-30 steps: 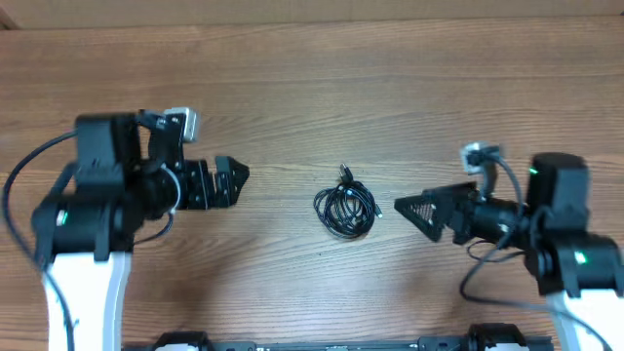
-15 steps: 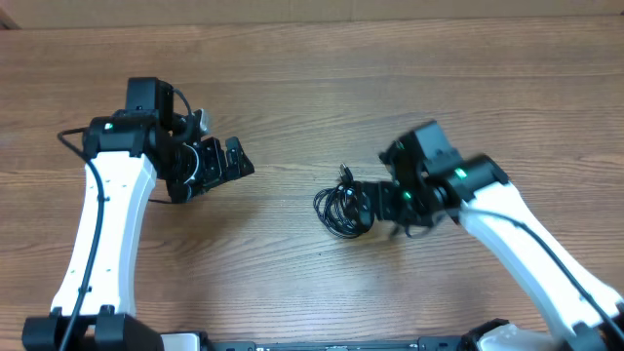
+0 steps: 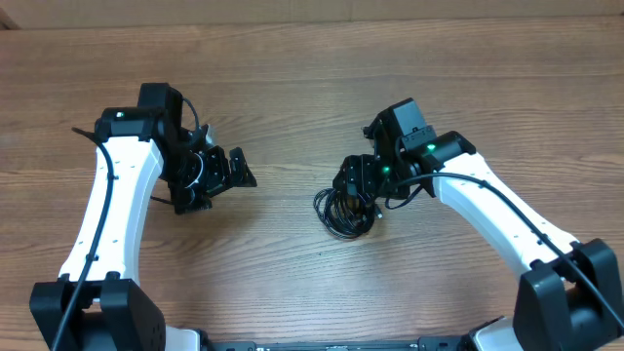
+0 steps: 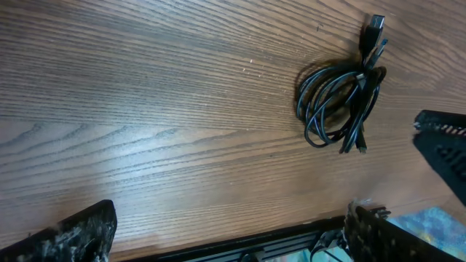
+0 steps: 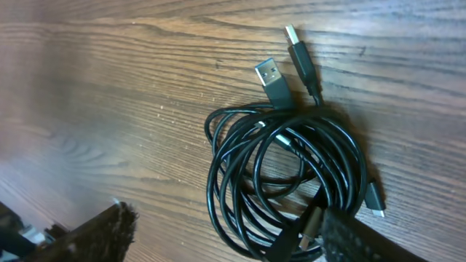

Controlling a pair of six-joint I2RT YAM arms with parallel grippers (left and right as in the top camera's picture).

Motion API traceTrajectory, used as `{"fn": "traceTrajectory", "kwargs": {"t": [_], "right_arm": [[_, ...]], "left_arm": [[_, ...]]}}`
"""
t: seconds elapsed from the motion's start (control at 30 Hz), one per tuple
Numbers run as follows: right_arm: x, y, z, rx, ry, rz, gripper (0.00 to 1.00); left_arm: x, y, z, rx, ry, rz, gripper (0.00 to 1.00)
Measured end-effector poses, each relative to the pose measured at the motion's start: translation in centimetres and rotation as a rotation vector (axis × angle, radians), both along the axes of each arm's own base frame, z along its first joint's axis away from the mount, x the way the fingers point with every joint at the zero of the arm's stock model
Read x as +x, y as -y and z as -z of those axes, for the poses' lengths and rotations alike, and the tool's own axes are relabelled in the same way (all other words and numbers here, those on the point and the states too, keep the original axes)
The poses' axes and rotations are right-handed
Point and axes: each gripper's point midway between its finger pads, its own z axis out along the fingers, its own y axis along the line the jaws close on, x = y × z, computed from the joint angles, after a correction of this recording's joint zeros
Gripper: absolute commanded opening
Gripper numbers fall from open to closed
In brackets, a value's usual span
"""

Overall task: Untangle cables
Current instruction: 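Grasp the black cable coil with the right gripper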

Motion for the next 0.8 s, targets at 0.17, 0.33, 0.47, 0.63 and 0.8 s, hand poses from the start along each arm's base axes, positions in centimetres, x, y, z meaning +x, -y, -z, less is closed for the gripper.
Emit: {"fn": "traceTrajectory", "kwargs": {"t": [0.17, 0.33, 0.47, 0.63, 0.8], "right_arm": [[-1.0, -1.6, 1.2, -0.015, -0.023, -0.048, 0.61], [-1.9, -2.7, 3.7, -0.127, -0.038, -0.044, 0.59], [-1.7, -2.3, 4.1, -0.187, -0.010, -0.014, 0.53], [-2.0, -2.0, 4.9, -0.235, -0.021, -0.004, 0.38], [-2.2, -2.1, 5.0, -0.232, -0.033, -0.005, 0.25]], "left_arm": [[0.0, 0.0, 0.0, 0.000, 0.001, 0.000, 1.00], [0.0, 0.0, 0.0, 0.000, 0.002, 0.000, 1.00], [0.0, 0.0, 0.0, 0.000, 0.002, 0.000, 1.00], [0.1, 0.0, 0.0, 0.000, 0.003, 0.000, 0.99], [0.1, 0.0, 0.0, 0.000, 0.004, 0.000, 0.99]]}}
